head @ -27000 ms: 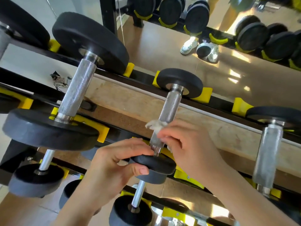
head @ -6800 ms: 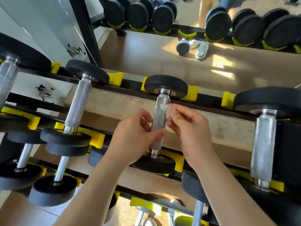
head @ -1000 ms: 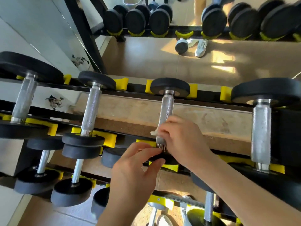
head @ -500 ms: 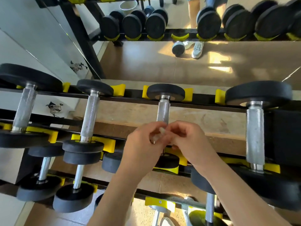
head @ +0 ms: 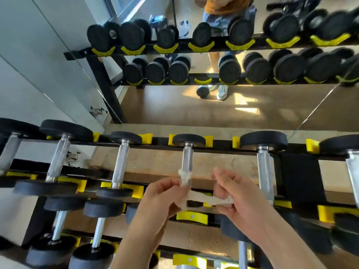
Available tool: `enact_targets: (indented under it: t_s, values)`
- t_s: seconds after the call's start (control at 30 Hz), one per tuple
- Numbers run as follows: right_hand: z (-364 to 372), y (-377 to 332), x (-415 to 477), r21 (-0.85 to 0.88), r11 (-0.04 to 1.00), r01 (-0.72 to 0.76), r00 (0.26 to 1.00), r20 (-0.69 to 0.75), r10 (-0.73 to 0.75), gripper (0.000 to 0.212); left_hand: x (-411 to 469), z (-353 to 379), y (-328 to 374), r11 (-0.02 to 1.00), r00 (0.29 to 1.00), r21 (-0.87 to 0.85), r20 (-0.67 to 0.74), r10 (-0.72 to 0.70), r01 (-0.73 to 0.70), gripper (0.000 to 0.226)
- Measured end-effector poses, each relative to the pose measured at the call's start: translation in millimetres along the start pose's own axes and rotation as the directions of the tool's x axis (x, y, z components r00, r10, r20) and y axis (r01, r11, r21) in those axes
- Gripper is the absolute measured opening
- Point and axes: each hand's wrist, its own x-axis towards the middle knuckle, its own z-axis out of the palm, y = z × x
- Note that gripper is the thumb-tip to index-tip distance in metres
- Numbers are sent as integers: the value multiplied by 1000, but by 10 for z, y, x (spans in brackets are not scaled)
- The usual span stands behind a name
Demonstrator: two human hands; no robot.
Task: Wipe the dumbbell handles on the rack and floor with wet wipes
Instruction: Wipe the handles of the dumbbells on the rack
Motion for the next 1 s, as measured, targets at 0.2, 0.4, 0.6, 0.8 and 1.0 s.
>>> enact_targets:
  t_s: [0.2,0.4,0.6,0.8,1.0]
  values:
    - [282,-191,-761,-536,790,297,953,222,-208,20,-639,188,179,925,982,-328,-57,181,-190,12]
    - [294,-328,-1186,-227,949,218,970,155,-185,9,-1039,234,254,869,975,-444,-62,213,-218,22]
    - [64,-571,-1476,-109,986,128,952,292,-91,11,-1229,361,187,911,947,-261,-82,309,-320,13]
    - [-502,-683,-1656,-210,978,-8,954,292,70,17,-1294,880,151,843,940,-416,-143,309,-340,10]
    - [-1326,-971,-1883,-348,934,77,969,248,13,18,-1278,1762,-69,736,958,-614,-180,221,-286,12]
